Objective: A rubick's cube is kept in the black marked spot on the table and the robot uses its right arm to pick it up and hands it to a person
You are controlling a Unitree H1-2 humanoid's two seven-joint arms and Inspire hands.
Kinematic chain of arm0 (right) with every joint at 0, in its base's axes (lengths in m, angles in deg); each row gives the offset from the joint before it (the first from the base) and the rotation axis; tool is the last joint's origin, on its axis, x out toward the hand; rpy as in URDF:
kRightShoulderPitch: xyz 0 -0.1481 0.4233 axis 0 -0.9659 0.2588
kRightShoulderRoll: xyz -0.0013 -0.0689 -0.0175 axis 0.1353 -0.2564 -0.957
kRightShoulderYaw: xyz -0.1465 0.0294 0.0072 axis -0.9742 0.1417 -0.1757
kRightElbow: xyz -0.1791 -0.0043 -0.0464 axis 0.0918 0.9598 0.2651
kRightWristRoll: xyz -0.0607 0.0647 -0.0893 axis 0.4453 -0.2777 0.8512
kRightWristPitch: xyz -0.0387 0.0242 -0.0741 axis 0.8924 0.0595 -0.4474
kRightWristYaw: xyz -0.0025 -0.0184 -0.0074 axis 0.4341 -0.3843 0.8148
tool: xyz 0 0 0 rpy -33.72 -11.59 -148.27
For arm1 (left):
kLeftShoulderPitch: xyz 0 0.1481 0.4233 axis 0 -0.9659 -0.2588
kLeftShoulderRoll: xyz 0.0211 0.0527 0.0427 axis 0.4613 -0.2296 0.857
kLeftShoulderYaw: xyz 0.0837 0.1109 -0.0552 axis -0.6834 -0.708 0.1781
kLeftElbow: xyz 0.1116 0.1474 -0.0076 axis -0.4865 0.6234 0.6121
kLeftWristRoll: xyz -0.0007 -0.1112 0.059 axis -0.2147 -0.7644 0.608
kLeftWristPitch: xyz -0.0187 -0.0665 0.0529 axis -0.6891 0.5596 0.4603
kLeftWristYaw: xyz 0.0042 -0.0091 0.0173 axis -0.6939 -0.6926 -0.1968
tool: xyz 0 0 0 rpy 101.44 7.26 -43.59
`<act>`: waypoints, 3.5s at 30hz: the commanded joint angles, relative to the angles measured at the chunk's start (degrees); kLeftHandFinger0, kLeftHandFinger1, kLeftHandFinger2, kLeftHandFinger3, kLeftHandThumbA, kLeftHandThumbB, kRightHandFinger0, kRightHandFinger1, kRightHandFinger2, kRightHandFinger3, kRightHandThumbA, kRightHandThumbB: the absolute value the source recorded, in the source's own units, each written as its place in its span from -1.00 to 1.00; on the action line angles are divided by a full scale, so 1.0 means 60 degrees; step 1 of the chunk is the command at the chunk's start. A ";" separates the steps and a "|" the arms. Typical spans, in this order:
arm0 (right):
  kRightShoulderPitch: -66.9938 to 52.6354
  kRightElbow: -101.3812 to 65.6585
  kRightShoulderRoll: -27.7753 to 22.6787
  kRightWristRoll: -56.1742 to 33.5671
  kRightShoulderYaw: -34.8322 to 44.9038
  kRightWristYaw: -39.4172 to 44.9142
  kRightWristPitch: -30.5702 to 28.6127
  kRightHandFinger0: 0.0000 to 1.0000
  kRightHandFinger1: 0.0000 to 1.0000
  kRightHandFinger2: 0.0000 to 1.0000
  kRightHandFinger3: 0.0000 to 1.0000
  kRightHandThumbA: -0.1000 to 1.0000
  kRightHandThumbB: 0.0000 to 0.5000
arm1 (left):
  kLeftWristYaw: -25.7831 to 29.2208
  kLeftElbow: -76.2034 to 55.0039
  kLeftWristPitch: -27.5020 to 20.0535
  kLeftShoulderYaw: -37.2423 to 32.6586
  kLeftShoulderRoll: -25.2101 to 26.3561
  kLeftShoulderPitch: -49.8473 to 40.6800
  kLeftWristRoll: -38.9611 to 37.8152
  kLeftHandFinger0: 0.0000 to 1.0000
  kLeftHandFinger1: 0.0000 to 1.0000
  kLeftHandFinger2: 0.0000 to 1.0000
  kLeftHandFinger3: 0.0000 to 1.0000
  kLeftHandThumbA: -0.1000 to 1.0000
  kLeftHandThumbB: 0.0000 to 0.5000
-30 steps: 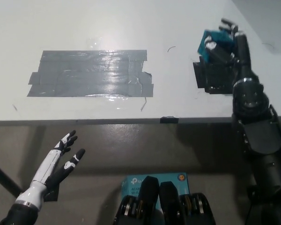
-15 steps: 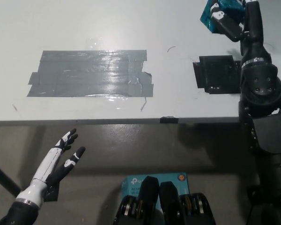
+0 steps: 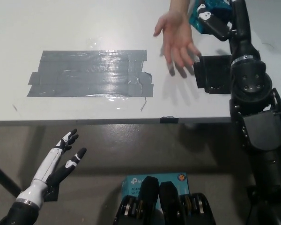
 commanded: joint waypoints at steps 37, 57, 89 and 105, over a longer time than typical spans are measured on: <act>0.4503 0.9228 0.0040 0.0546 -0.1302 0.0973 -0.1983 1.00 1.00 1.00 1.00 0.09 0.69 | -0.0438 -0.0364 -0.0124 -0.0035 0.0184 0.0468 0.0014 0.96 1.00 1.00 1.00 0.49 -0.60; 0.3317 0.4664 -0.0794 0.0499 -0.0752 0.0556 -0.1800 1.00 1.00 1.00 1.00 0.77 0.96 | -0.0395 -0.0341 -0.0189 0.0026 0.0125 0.0376 0.0000 0.90 1.00 1.00 1.00 0.27 -0.69; -0.7001 -0.6370 -0.0949 -0.0932 -0.0023 0.1204 -0.3707 1.00 1.00 1.00 1.00 0.60 0.11 | -0.0152 -0.0049 -0.0314 0.0010 0.0037 -0.0574 0.0134 0.86 1.00 1.00 1.00 0.19 -0.66; -0.7086 -0.2865 -0.0392 -0.1129 0.0151 0.1196 -0.4742 1.00 1.00 1.00 1.00 0.55 0.05 | -0.0265 -0.0070 -0.0314 0.0036 0.0006 -0.0322 -0.0011 0.89 1.00 1.00 1.00 0.31 -0.63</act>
